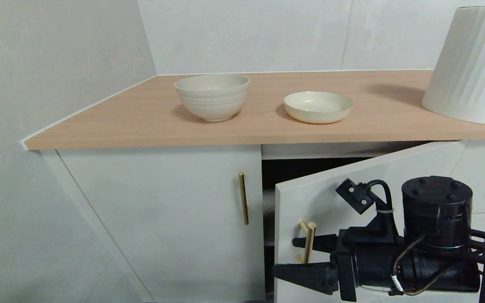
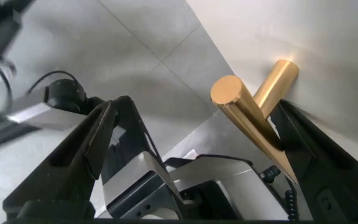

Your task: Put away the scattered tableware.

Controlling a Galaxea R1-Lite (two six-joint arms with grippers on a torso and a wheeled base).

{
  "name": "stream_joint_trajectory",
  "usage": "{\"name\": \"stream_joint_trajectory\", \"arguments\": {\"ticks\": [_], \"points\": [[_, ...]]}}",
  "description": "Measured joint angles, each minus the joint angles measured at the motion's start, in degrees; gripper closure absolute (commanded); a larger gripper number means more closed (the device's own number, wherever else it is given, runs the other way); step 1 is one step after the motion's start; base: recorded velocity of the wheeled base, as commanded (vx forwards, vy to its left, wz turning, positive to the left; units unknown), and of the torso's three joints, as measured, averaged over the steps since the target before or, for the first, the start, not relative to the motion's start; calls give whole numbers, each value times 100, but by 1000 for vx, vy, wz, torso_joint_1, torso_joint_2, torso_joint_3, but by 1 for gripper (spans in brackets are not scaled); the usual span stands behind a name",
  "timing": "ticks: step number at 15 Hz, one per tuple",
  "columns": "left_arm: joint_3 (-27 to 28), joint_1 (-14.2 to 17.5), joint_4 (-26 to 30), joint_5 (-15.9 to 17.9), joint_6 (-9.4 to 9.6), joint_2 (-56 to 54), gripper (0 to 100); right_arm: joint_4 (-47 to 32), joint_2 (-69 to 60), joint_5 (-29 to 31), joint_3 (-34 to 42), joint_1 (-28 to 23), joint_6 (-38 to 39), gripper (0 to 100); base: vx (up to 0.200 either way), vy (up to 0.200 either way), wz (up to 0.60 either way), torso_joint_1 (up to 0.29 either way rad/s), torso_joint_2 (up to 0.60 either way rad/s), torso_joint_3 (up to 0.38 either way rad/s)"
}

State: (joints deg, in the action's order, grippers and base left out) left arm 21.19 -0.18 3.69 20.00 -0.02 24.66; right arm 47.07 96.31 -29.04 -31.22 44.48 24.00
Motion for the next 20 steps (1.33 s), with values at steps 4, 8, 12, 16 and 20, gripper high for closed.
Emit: {"name": "stream_joint_trajectory", "arguments": {"ticks": [4, 8, 12, 16, 20], "points": [[948, -507, -621, 165, -13, 2583, 0, -56, -155, -7, 300, 5, 11, 0, 0, 0, 0, 0, 0, 0], [1462, -1853, -2438, -310, -451, 4662, 0, -73, -458, -13, 584, -6, 27, 0, 0, 0, 0, 0, 0, 0], [1564, -3016, -3150, -446, -972, 5737, 100, -54, -516, 15, 603, -39, 24, 0, 0, 0, 0, 0, 0, 0], [1571, -3295, -3658, -446, -1067, 6437, 100, -43, -516, 27, 608, -48, 16, 0, 0, 0, 0, 0, 0, 0], [1545, -3460, -4431, -435, -1084, 7066, 100, -43, -516, 33, 608, -52, 9, 0, 0, 0, 0, 0, 0, 0]]}}
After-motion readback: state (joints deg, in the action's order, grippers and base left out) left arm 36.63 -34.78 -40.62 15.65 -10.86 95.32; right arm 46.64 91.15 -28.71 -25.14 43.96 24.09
